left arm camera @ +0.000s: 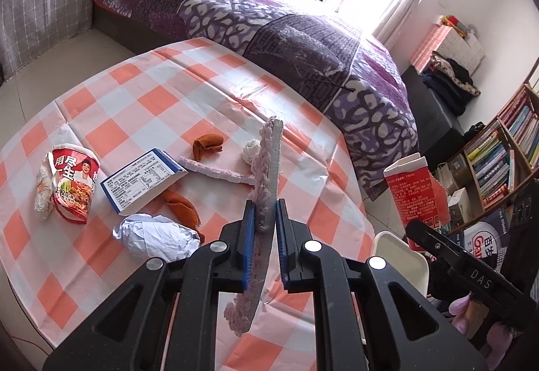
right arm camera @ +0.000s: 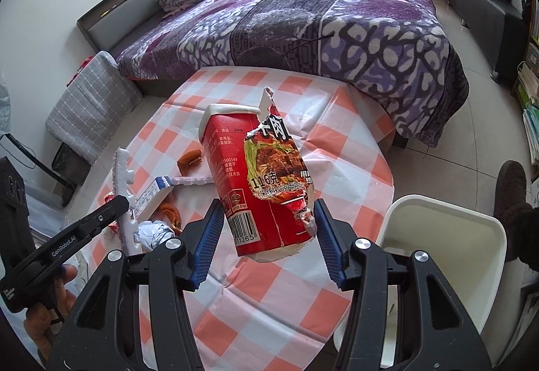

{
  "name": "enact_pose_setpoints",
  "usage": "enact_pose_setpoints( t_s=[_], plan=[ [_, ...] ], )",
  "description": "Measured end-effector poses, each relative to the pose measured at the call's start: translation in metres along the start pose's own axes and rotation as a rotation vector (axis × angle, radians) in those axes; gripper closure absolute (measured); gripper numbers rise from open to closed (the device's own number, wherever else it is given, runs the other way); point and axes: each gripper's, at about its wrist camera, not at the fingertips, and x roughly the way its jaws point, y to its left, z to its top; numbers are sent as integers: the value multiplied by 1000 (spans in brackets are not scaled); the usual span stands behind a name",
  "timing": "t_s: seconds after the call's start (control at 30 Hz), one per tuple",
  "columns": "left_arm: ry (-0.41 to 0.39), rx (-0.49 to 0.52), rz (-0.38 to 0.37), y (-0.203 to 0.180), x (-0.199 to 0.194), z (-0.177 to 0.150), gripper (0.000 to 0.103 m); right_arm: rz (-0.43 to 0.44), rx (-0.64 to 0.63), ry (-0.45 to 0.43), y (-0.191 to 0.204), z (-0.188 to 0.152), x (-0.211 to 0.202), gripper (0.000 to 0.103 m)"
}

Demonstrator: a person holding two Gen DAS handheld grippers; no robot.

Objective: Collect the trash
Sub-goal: 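Drop the red snack bag into the bin with the right tool while the left tool drops the foam strip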

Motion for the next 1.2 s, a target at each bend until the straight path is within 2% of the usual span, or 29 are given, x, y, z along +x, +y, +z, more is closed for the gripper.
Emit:
enact_pose_setpoints(
  t_s=[0.2,0.57,0.67,0.73,0.8,1.2],
  plan=[
    [20,26,-23,-16,9,-4,90,-40,19,7,-16,-1,-7,51],
    [83,88,-117,-66,31,-19,90,-184,77,102,-79,-13,-13,50],
    [107,107,-146,-82,38,-26,90,-208,106,112,-98,-15,-18,47],
    [125,124,-163,-93,43,-31,90,-222,131,108,-111,-16,-23,46],
    [140,141,-176,-104,48,-36,90,-224,162,103,-122,-17,-28,40],
    [235,193,-259,-158,72,-65,90,-259,324,-18,-181,-13,-68,33]
  ],
)
